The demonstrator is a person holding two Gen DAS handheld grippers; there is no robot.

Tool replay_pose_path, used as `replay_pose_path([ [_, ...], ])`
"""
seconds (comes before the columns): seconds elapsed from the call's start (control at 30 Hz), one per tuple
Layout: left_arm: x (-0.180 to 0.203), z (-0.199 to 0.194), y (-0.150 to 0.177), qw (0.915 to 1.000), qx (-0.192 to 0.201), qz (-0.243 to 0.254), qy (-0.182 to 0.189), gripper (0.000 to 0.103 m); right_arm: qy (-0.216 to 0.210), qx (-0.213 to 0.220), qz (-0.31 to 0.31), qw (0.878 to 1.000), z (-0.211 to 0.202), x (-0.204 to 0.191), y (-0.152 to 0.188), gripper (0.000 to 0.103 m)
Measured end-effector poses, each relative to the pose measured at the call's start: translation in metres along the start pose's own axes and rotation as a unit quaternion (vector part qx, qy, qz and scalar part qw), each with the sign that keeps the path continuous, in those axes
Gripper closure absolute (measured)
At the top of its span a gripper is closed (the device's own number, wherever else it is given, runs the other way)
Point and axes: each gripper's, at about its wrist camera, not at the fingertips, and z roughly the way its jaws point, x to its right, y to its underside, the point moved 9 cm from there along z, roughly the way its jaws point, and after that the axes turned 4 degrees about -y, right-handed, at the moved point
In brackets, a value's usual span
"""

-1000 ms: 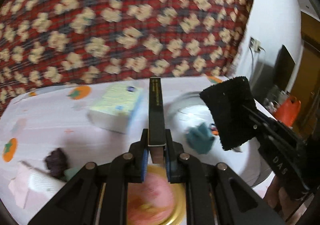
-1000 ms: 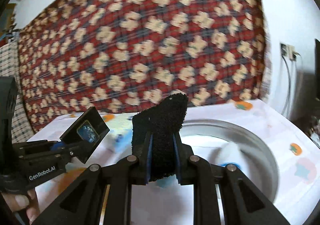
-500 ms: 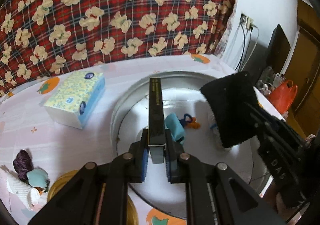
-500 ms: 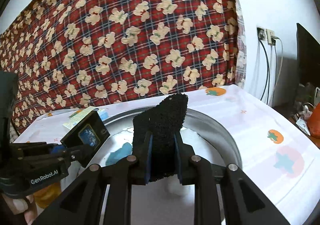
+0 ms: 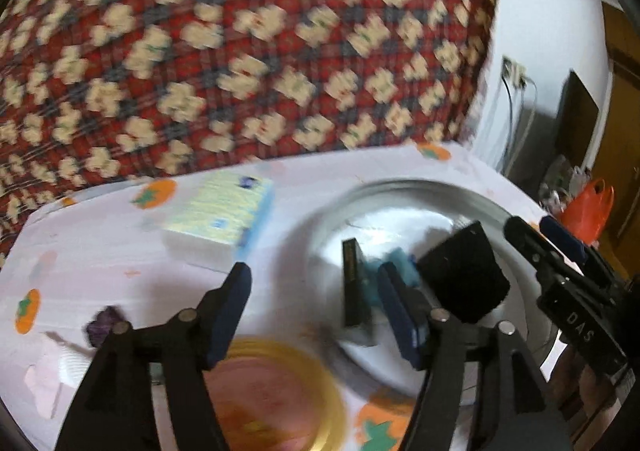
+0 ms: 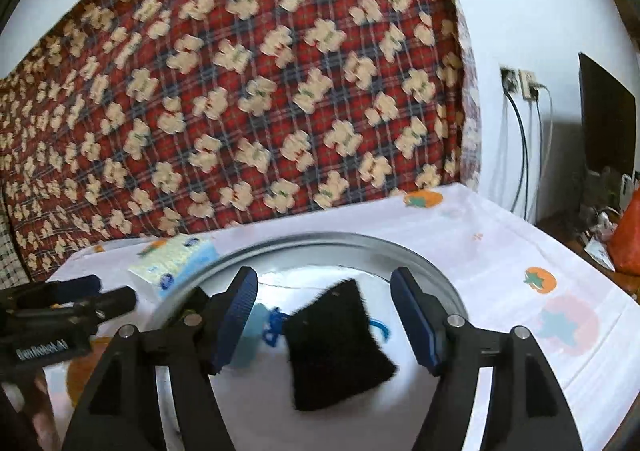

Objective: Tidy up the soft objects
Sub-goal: 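Open both grippers to drop the pouch and case into the basin, then grasp the white mesh cloth with the right gripper while the left grasps the pink cloth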

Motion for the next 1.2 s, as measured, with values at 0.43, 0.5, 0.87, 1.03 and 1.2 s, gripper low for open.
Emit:
replay_pose_path([
  [0.43,-0.185,-0.040,0.035,0.9874,0.007,-0.094,-0.128,0.028,-0.171,0.020,-0.099,0.980,-0.024,-0.165,0.013,0.032],
  [0.5,-0.209,-0.045,0.044,0.9840,0.004,-0.106,-0.143,0.028,-0.191,0.011,-0.121,0.974,-0.026,-0.193,0.023,0.032],
  [0.87,-0.272,-0.036,0.107,0.9775,-0.063,-0.116,-0.165,0.028,-0.251,-0.064,-0.221,0.940,-0.008,-0.308,0.081,0.032],
  [1.03,-0.278,-0.025,0.125,0.9777,-0.091,-0.111,-0.153,0.028,-0.254,-0.109,-0.251,0.928,0.013,-0.330,0.107,0.032],
  [1.2,-0.284,-0.015,0.134,0.9771,-0.111,-0.106,-0.147,0.028,-0.249,-0.134,-0.275,0.919,0.028,-0.343,0.118,0.032],
])
